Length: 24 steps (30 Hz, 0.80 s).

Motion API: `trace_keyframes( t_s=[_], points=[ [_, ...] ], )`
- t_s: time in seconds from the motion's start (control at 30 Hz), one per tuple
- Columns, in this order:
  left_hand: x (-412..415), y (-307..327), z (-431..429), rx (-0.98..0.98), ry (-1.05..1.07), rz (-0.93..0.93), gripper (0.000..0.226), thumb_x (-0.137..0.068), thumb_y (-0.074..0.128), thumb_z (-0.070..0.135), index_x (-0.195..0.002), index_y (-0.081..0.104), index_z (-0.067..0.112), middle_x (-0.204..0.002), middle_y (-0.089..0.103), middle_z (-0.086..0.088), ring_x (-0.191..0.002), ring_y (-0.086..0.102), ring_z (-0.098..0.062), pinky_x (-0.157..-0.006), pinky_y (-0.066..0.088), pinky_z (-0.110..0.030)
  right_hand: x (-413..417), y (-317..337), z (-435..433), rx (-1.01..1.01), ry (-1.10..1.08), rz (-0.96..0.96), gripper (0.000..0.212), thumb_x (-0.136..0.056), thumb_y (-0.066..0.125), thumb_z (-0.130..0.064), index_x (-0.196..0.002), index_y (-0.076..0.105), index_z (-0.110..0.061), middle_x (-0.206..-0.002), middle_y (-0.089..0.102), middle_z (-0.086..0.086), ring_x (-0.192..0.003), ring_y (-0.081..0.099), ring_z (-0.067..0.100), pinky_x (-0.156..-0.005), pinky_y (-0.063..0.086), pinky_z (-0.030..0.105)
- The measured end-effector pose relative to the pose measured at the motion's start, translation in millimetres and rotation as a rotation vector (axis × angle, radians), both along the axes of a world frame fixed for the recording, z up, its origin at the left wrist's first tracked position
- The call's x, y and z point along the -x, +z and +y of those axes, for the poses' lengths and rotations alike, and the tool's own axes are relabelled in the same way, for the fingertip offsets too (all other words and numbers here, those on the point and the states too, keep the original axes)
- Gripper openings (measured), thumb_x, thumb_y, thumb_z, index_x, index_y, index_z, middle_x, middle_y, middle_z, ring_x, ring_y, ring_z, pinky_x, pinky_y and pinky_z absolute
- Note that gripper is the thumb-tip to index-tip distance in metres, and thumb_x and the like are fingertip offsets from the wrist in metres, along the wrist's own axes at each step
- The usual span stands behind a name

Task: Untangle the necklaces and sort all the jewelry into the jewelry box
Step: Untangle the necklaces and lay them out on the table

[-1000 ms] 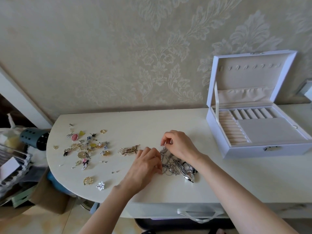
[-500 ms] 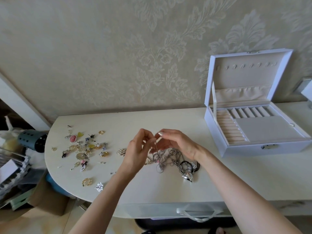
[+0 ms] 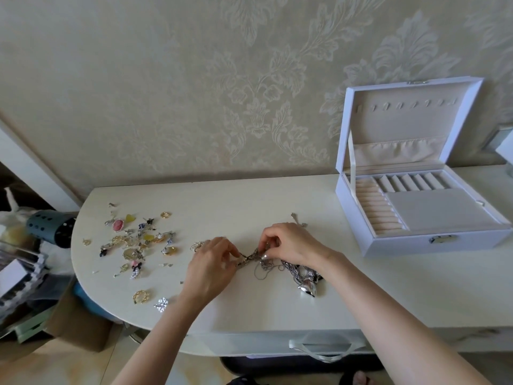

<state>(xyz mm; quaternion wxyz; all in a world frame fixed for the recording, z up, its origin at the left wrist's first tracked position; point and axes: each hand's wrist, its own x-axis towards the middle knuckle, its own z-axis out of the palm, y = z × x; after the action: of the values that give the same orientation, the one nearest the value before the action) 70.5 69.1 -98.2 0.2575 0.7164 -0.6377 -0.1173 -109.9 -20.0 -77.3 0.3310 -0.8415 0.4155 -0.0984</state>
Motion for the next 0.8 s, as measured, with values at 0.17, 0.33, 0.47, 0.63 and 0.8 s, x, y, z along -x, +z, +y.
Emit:
trace_keyframes(
  t_s=[0.17, 0.33, 0.47, 0.63, 0.8],
  points=[
    [6.6, -5.9, -0.5, 0.185, -0.102, 0.064, 0.022, -0.076, 0.050, 0.022, -0.094, 0.062, 0.024, -0.092, 0.055, 0.013, -0.086, 0.047, -0.012, -0.077, 0.036, -0.024, 5.2, -0.8, -4.2, 0.058, -0.274, -0.168, 0.006, -0.079, 0.070, -0.019, -0.078, 0.067, -0.025, -0.071, 0.063, -0.009, -0.072, 0.057, 0.010, -0.072, 0.045, 0.029],
    [12.1, -15.9, -7.0, 0.111, -0.127, -0.033, 0.022, -0.076, 0.061, 0.042, -0.089, 0.066, 0.025, -0.089, 0.056, 0.008, -0.085, 0.049, -0.015, -0.073, 0.033, -0.022, 10.3, 3.6, -3.2, 0.006, -0.081, -0.042, 0.012, -0.072, 0.075, -0.020, -0.076, 0.070, -0.030, -0.079, 0.060, -0.013, -0.078, 0.051, 0.003, -0.073, 0.039, 0.019],
    [12.1, -15.2, -11.4, 0.072, 0.107, 0.117, 0.008, -0.086, 0.062, 0.013, -0.080, 0.056, 0.014, -0.079, 0.057, 0.001, -0.071, 0.053, -0.021, -0.060, 0.032, -0.025, -1.7, -1.6, 6.6, 0.071, -0.012, 0.035, 0.027, -0.070, 0.077, -0.031, -0.094, 0.065, -0.028, -0.080, 0.057, -0.012, -0.077, 0.049, 0.006, -0.063, 0.031, 0.022],
    [12.8, -9.9, -6.4, 0.106, -0.010, 0.131, 0.012, -0.088, 0.060, 0.022, -0.094, 0.050, 0.025, -0.083, 0.060, 0.010, -0.075, 0.056, -0.012, -0.065, 0.043, -0.027, -5.3, -0.1, 10.4, 0.133, -0.120, 0.045, 0.033, -0.072, 0.075, -0.037, -0.092, 0.054, -0.023, -0.084, 0.062, -0.010, -0.080, 0.054, 0.011, -0.069, 0.032, 0.026],
    [11.3, -13.9, -6.0, 0.094, -0.134, -0.030, 0.011, -0.083, 0.062, 0.029, -0.094, 0.061, 0.028, -0.086, 0.052, 0.007, -0.083, 0.051, -0.017, -0.069, 0.035, -0.025, -12.6, -1.0, 12.3, 0.183, -0.096, 0.158, 0.025, -0.076, 0.069, -0.040, -0.094, 0.064, -0.022, -0.102, 0.060, -0.004, -0.102, 0.054, 0.017, -0.088, 0.036, 0.031]
  ],
)
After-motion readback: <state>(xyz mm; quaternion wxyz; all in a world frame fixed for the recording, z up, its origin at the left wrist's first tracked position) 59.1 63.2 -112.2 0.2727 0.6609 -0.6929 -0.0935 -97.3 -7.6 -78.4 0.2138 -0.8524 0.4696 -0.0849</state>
